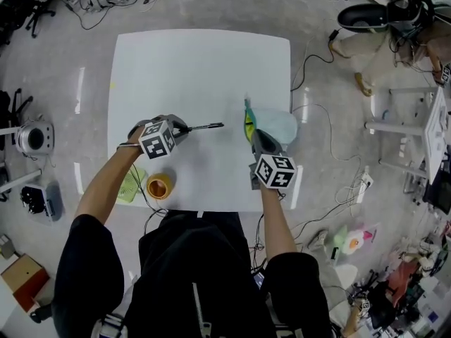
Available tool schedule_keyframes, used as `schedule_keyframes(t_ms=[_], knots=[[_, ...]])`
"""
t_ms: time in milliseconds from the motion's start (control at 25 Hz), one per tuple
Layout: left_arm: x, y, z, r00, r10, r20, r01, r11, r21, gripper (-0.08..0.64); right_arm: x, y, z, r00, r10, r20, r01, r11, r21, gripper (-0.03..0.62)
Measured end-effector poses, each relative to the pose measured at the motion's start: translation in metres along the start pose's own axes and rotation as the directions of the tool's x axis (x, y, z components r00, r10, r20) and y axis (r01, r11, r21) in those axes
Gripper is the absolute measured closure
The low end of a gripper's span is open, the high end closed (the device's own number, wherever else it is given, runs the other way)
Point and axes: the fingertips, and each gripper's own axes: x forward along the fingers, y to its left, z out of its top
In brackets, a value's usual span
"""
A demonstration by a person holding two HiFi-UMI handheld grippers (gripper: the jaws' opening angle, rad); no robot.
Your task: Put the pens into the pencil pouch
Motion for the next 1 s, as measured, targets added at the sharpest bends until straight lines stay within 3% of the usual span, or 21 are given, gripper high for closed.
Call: schedule_keyframes(t_ms=[320, 1000], knots=[[0.027, -0.016, 0.044, 0.998, -0.052, 0.029, 0.052, 0.998, 0.028, 0.488, -0.009, -0.003, -0.003, 1.000, 0.019, -0.002, -0.019, 1.000, 0.006, 0.558], [0.073, -0.023, 0.085, 0.990, -0.135, -0.039, 0.136, 0.990, 0.040, 0.488, -0.009, -0.008, -0.010, 0.998, 0.058, -0.013, -0.058, 0.998, 0.004, 0.558]])
